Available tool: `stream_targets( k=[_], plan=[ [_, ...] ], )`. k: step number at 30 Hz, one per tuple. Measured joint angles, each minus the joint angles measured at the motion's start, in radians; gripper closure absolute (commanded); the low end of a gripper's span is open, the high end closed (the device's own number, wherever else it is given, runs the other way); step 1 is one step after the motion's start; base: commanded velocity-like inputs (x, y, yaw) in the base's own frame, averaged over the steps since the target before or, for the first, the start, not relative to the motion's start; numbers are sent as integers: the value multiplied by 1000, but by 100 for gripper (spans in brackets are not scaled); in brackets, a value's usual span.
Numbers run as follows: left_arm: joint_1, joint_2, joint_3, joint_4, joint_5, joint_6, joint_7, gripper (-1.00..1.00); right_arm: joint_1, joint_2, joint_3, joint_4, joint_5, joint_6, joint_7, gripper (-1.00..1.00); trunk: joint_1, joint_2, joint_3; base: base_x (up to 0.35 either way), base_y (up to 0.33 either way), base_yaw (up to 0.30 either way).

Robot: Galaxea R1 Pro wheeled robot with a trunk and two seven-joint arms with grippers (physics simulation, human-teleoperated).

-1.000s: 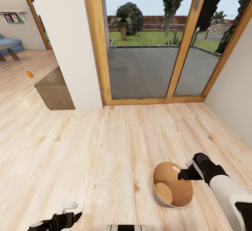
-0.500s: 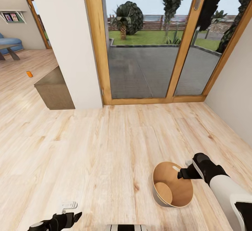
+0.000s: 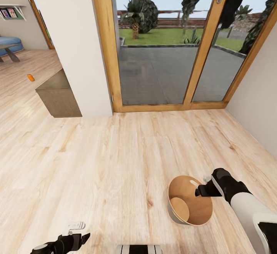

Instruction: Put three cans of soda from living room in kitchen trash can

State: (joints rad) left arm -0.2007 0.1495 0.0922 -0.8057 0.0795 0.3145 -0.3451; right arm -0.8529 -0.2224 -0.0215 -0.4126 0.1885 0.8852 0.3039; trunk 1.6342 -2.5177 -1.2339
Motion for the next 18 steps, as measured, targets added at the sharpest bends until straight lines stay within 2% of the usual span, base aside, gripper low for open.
stream_targets(
  k=[13, 18],
  plan=[
    [0, 0, 2, -1, 0, 0, 0, -100, 1, -1, 0, 0, 0, 0, 0, -100, 0, 0, 0, 0, 0, 0],
    [0, 0, 1, 0, 0, 0, 0, -100, 2, 0, 0, 0, 0, -1, 0, -100, 2, -1, -19, 0, 0, 0]
  ],
)
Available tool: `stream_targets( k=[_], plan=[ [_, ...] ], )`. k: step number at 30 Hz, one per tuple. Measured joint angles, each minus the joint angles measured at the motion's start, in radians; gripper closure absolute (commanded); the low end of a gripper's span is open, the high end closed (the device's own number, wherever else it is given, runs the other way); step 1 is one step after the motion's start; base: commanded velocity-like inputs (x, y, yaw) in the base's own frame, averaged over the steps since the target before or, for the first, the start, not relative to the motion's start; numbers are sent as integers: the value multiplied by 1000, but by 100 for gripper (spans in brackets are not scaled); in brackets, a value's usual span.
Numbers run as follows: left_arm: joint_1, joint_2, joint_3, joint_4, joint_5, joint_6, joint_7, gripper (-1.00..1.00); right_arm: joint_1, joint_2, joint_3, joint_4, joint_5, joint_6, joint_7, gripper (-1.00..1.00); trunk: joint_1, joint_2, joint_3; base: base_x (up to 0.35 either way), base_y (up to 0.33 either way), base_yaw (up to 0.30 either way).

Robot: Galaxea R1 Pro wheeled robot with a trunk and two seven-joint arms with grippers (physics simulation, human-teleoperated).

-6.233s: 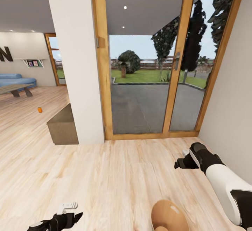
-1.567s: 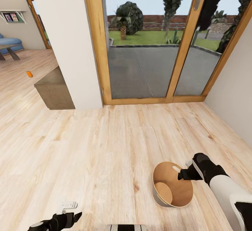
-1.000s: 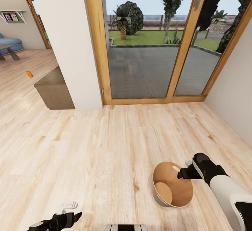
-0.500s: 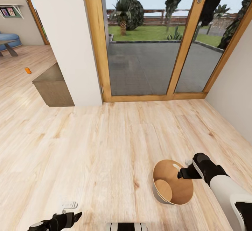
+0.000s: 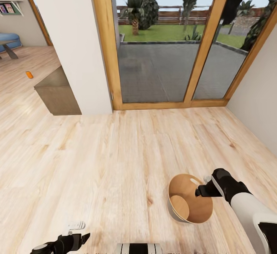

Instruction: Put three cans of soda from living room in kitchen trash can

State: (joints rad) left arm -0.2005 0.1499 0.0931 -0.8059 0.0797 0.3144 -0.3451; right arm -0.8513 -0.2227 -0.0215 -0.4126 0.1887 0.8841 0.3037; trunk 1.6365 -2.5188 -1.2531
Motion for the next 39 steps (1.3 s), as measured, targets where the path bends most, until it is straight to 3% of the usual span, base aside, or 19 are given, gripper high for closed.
stream_targets(
  k=[14, 15, 19, 23, 26, 35, 37, 39],
  plan=[
    [0, 0, 3, -1, 0, 0, 0, -100, 3, 0, 0, 0, 0, -3, 0, -100, 1, -1, -8, 0, 0, 0],
    [1, 0, 3, -1, 0, 0, 0, -100, 5, 0, 0, 0, 0, -3, 0, 100, 1, -1, -8, 0, 0, 0],
    [1, 0, 3, -1, 0, 0, 0, -100, 11, 0, 0, 0, 0, -3, 0, 100, 1, -1, -8, 0, 0, 0],
    [1, 0, 4, -1, 0, -1, 0, -100, 13, -2, 3, -4, 40, -9, -3, 100, 1, -1, -8, 0, 0, 0],
    [1, 0, 6, -1, 0, -1, 0, -100, 14, -1, 2, -1, 12, -5, -1, 100, 1, -1, -8, 0, 0, 0],
    [0, 0, 7, -1, 0, 0, 0, -100, 15, -1, 2, -2, 9, -5, -1, 100, 1, -1, -8, 0, 0, 0],
    [0, 0, 3, 0, 0, -1, 0, -100, 15, -1, -1, -1, -19, -1, 4, 100, 0, 0, 0, 0, 0, 0],
    [0, -1, 1, 0, 0, 0, 0, -100, 15, -1, -1, -2, -20, -1, 4, 100, -1, 0, 7, 0, 0, 0]
  ],
)
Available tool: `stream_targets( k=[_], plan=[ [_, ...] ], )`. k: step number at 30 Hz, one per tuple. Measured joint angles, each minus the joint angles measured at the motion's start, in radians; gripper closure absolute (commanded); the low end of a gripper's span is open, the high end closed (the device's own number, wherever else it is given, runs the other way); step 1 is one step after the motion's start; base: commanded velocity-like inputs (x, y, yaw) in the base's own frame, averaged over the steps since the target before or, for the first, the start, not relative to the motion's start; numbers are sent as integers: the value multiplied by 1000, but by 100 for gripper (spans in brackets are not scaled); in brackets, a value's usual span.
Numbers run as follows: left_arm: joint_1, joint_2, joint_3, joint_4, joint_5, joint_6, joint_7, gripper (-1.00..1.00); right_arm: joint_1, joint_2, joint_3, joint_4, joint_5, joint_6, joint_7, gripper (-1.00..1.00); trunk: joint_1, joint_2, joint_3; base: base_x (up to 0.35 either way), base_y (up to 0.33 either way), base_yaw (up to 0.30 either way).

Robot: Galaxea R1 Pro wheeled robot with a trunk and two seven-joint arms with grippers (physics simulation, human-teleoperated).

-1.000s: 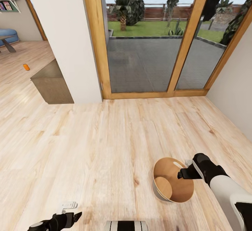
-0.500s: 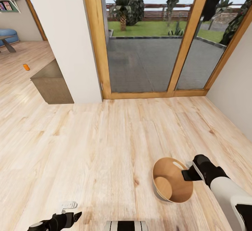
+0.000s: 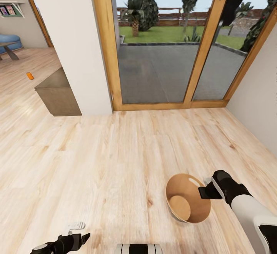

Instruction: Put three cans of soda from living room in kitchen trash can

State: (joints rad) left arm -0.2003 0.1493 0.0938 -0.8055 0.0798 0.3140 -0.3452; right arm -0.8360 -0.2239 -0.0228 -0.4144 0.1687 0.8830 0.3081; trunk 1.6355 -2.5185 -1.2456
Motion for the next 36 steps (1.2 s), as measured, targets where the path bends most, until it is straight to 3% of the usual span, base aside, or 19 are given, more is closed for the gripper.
stream_targets(
  k=[3, 7, 12, 14, 17, 21, 33, 36],
  plan=[
    [0, 0, -1, -1, 0, 0, 0, -100, 0, 1, -1, 0, -3, 1, 1, 100, -1, 1, 12, 0, 0, 0],
    [0, 0, -2, -1, 0, 0, 0, -100, 0, 1, 1, 0, 32, -6, -9, 100, -3, 2, 27, 0, 0, 0],
    [0, 0, -2, 0, -1, 0, 0, -100, 0, 1, -3, 0, 21, -22, -6, 100, -5, 3, 46, 0, 0, 0],
    [0, 1, -2, -1, 0, 0, 0, -100, 0, 4, -4, 1, 35, -58, 9, 100, -6, 3, 54, 0, 0, 0],
    [0, 1, -2, -1, -1, 0, 0, -100, 0, 7, -5, 1, 9, -62, 31, 100, -8, 4, 66, 0, 0, 0],
    [0, 1, -2, -1, -1, 1, 0, -100, 0, 11, -4, 0, 27, -69, 43, 100, -9, 5, 81, 0, 0, 0],
    [-1, 6, 0, -1, 0, 2, 0, -100, 0, 33, 2, -9, 16, -68, 49, 100, -15, 8, 128, 0, 0, 0],
    [-1, 8, 1, -2, 0, 3, 0, -100, 0, 39, 5, -13, 31, -72, 49, 100, -16, 8, 139, 0, 0, 0]
  ],
)
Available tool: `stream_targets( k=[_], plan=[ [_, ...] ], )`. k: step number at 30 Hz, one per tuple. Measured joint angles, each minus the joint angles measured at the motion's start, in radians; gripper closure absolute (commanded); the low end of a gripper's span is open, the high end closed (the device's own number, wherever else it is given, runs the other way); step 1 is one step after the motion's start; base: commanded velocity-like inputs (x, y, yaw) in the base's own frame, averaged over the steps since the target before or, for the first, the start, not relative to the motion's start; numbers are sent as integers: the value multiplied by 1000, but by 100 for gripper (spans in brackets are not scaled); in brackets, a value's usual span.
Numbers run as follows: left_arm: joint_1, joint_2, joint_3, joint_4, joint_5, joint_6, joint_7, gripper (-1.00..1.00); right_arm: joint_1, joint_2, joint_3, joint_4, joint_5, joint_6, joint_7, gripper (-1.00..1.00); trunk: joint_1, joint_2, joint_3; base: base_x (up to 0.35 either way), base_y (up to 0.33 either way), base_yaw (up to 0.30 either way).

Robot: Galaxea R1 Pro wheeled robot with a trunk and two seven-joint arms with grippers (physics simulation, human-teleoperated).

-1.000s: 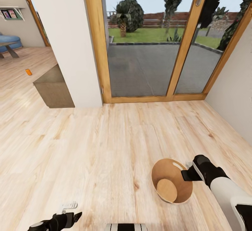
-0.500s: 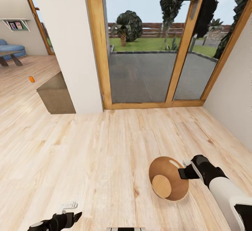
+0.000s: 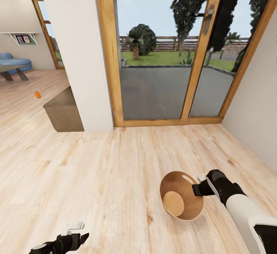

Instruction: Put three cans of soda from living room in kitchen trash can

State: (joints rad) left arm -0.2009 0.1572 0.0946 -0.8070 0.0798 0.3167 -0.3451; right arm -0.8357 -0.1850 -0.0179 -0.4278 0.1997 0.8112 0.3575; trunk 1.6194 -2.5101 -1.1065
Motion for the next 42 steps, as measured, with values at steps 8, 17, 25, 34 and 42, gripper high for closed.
stream_targets(
  k=[8, 17, 25, 34, 42],
  plan=[
    [-1, 1, 2, -1, 0, 1, 1, -100, 0, 13, 1, -1, -4, -42, 34, 100, -4, 2, 31, 0, 0, 0],
    [0, -2, 4, 0, 0, 1, 1, -100, 0, 31, 0, -2, -16, -113, 27, 100, -8, 4, 66, 0, 0, 0],
    [-4, 2, 1, -2, 1, -2, -3, -100, 0, 37, 1, -1, -6, -132, 34, 100, -11, 6, 97, 0, 0, 0],
    [-274, 27, -2, -11, 3, 249, -16, -100, 0, 34, -3, -2, -4, -137, 37, 100, -15, 8, 132, 0, 0, 0],
    [-433, 42, -3, 17, 3, 413, -16, -100, -5, 25, -11, -3, -5, -130, 127, 100, -19, 10, 162, 0, 0, 0]
  ],
)
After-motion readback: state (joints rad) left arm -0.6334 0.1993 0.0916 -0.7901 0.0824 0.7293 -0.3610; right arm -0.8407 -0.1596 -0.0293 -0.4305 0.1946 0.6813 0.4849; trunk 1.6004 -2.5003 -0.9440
